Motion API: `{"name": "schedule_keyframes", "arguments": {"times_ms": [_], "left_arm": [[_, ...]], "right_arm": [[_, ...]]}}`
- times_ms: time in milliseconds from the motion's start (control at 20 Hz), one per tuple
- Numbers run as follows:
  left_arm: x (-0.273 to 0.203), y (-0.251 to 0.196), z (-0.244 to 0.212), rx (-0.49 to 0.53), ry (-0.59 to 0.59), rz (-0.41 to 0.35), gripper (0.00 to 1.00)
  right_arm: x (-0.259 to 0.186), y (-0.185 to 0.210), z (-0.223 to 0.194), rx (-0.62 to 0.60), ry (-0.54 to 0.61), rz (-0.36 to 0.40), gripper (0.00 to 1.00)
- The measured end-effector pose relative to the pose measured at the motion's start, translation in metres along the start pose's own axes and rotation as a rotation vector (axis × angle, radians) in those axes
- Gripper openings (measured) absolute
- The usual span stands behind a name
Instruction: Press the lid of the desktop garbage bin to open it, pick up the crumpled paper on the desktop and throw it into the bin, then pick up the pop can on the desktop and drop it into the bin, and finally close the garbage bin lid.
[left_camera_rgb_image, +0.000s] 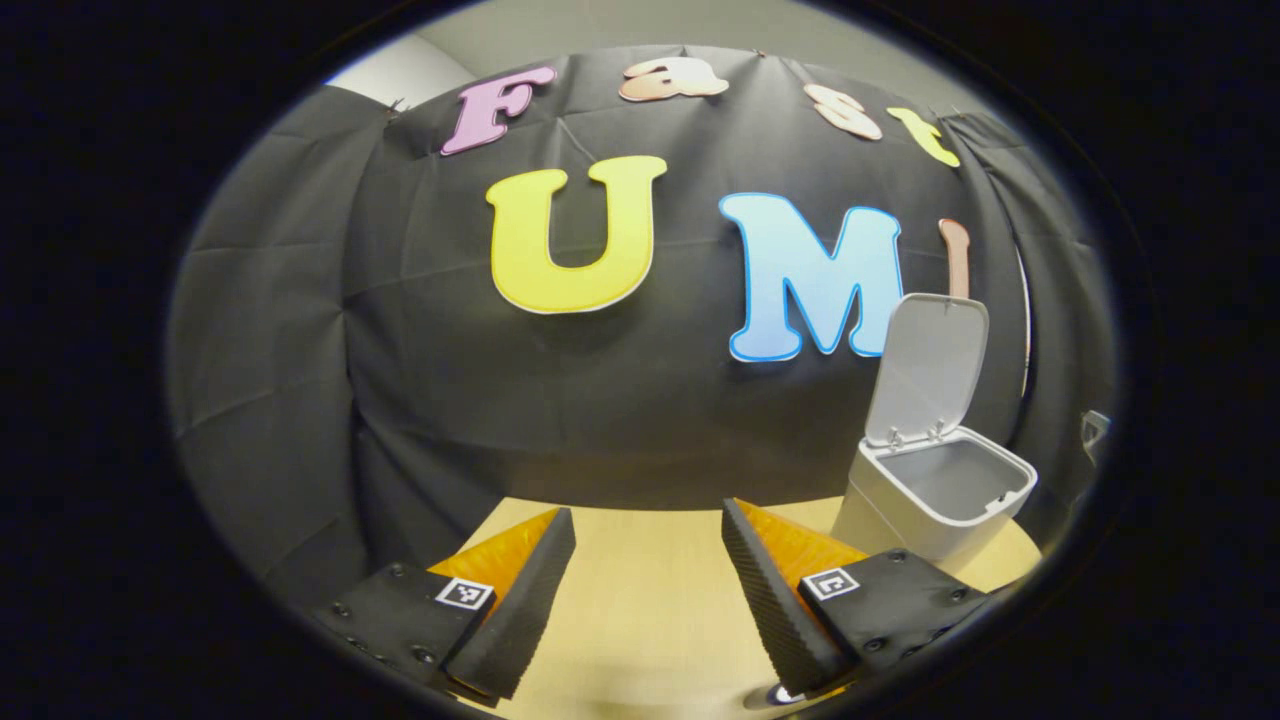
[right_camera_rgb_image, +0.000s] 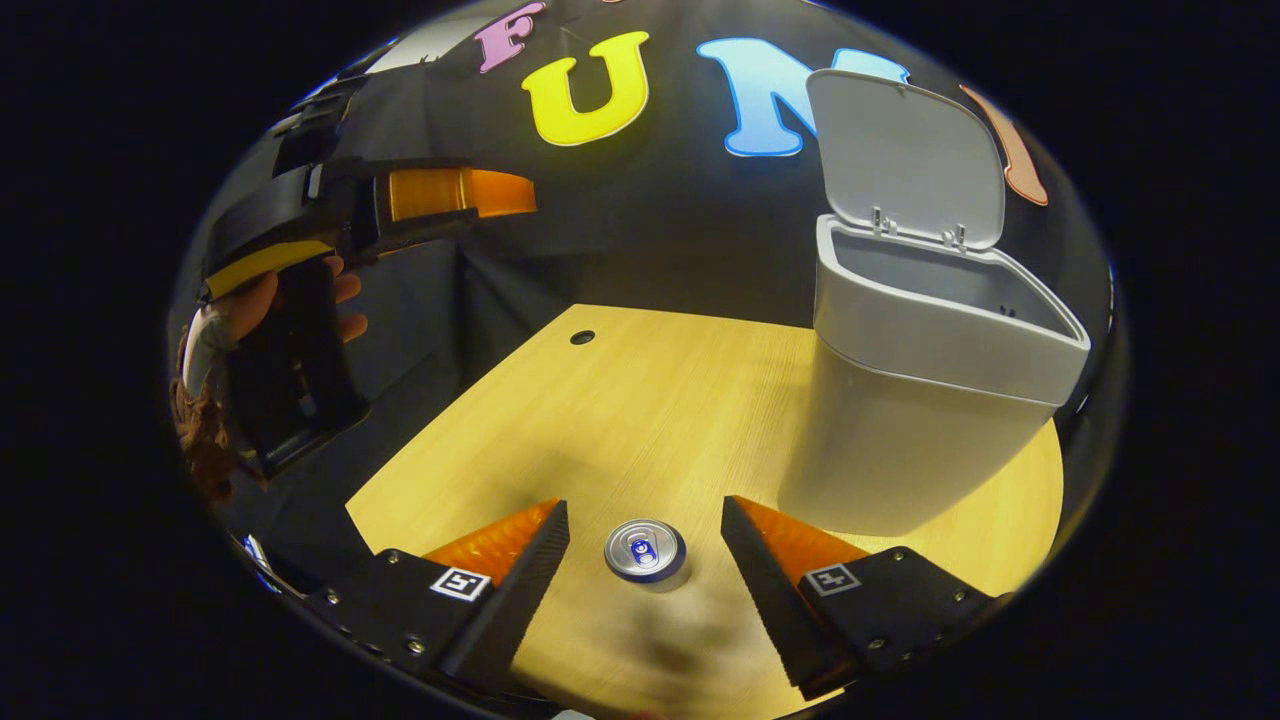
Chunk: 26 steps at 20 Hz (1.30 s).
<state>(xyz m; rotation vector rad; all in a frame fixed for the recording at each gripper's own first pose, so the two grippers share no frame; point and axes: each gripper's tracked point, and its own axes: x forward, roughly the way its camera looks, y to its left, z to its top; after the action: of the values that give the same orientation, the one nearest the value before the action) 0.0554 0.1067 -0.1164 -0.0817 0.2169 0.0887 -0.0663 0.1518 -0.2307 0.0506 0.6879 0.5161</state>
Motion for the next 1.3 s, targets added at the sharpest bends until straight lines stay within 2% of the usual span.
{"name": "schedule_keyframes", "arguments": {"times_ms": [250,350,450,500,550,600,800,900,1300], "left_arm": [[-0.001,0.002,-0.003,0.008,0.002,-0.002,1.0],[0.0,0.003,-0.002,0.009,0.003,0.003,0.97],[0.001,0.005,-0.004,0.007,0.005,0.009,0.97],[0.001,0.005,-0.005,0.006,0.007,0.01,1.0],[0.002,0.006,-0.006,0.004,0.009,0.012,0.97],[0.002,0.007,-0.006,0.002,0.01,0.012,1.0],[0.003,0.01,-0.009,0.002,0.015,0.021,1.0],[0.004,0.012,-0.011,0.003,0.018,0.024,0.96],[0.006,0.018,-0.018,-0.008,0.032,0.035,0.96]], "right_arm": [[0.008,0.009,-0.01,-0.027,0.039,0.014,0.99],[0.013,0.011,-0.014,-0.04,0.055,0.018,0.99],[0.019,0.01,-0.02,-0.056,0.075,0.015,0.98],[0.021,0.011,-0.022,-0.064,0.084,0.012,0.99],[0.022,0.011,-0.023,-0.072,0.09,0.011,0.99],[0.024,0.011,-0.026,-0.078,0.097,0.012,0.98],[0.036,0.015,-0.034,-0.096,0.127,0.022,0.98],[0.041,0.014,-0.037,-0.109,0.141,0.019,0.98],[0.064,0.007,-0.054,-0.112,0.2,0.008,0.98]]}}
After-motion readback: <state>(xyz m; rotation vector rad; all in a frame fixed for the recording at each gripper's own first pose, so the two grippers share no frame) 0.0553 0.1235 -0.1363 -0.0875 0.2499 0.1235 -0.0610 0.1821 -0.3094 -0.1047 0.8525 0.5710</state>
